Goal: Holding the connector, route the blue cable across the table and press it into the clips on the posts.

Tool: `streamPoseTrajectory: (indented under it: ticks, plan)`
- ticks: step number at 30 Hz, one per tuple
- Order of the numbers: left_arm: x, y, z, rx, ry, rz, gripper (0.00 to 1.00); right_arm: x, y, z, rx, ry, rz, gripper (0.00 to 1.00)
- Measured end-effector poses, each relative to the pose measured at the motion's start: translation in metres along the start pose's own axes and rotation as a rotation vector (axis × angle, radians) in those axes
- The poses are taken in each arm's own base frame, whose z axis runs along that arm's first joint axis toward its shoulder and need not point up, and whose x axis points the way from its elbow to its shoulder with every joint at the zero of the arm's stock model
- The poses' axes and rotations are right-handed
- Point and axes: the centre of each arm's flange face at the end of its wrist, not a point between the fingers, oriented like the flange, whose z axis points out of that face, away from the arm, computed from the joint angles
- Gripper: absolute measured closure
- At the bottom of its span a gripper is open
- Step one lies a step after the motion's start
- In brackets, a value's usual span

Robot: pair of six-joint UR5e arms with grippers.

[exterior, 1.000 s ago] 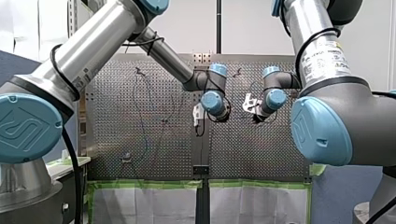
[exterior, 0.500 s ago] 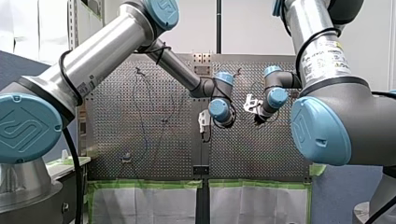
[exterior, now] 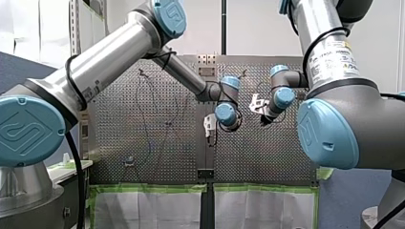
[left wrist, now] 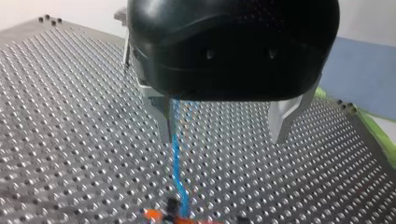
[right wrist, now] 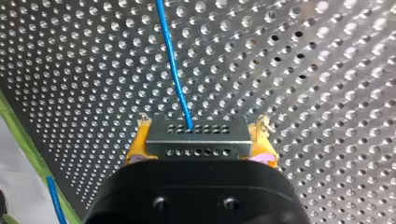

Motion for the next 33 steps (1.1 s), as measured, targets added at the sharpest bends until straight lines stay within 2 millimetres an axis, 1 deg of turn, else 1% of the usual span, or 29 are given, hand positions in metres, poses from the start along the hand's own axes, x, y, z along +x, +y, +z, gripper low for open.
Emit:
streamPoseTrajectory:
  ticks: [2, 4, 11, 13, 17, 19, 22, 26, 33]
  plan:
    - [0.004, 0.001, 0.004, -0.012, -0.004, -0.005, 0.0, 0.001, 0.0, -0.001, 0.004, 0.002, 0.001, 1.0]
    - [0.003, 0.001, 0.007, -0.021, -0.013, -0.01, 0.0, 0.002, -0.001, -0.001, 0.011, 0.002, 0.001, 1.0]
    - [-0.01, -0.009, 0.011, -0.053, -0.069, -0.04, 0.0, 0.002, -0.003, -0.001, 0.03, 0.0, 0.004, 1.0]
    - [-0.009, -0.009, 0.012, -0.062, -0.073, -0.042, 0.0, 0.003, -0.003, -0.001, 0.031, 0.0, 0.004, 1.0]
    - [0.0, -0.009, 0.016, -0.07, -0.069, -0.043, 0.0, 0.003, -0.004, -0.002, 0.031, 0.001, 0.003, 1.0]
    - [0.002, -0.01, 0.018, -0.071, -0.071, -0.046, 0.0, 0.004, -0.004, -0.002, 0.032, 0.002, 0.002, 1.0]
    - [-0.003, -0.011, 0.023, -0.072, -0.082, -0.055, 0.0, 0.003, -0.005, -0.002, 0.035, 0.001, 0.0, 1.0]
    - [-0.015, -0.014, 0.03, -0.072, -0.101, -0.07, 0.0, 0.003, -0.009, -0.003, 0.05, -0.002, -0.004, 1.0]
    - [-0.021, -0.019, 0.039, -0.07, -0.11, -0.077, 0.0, 0.003, -0.012, -0.004, 0.066, -0.005, -0.004, 1.0]
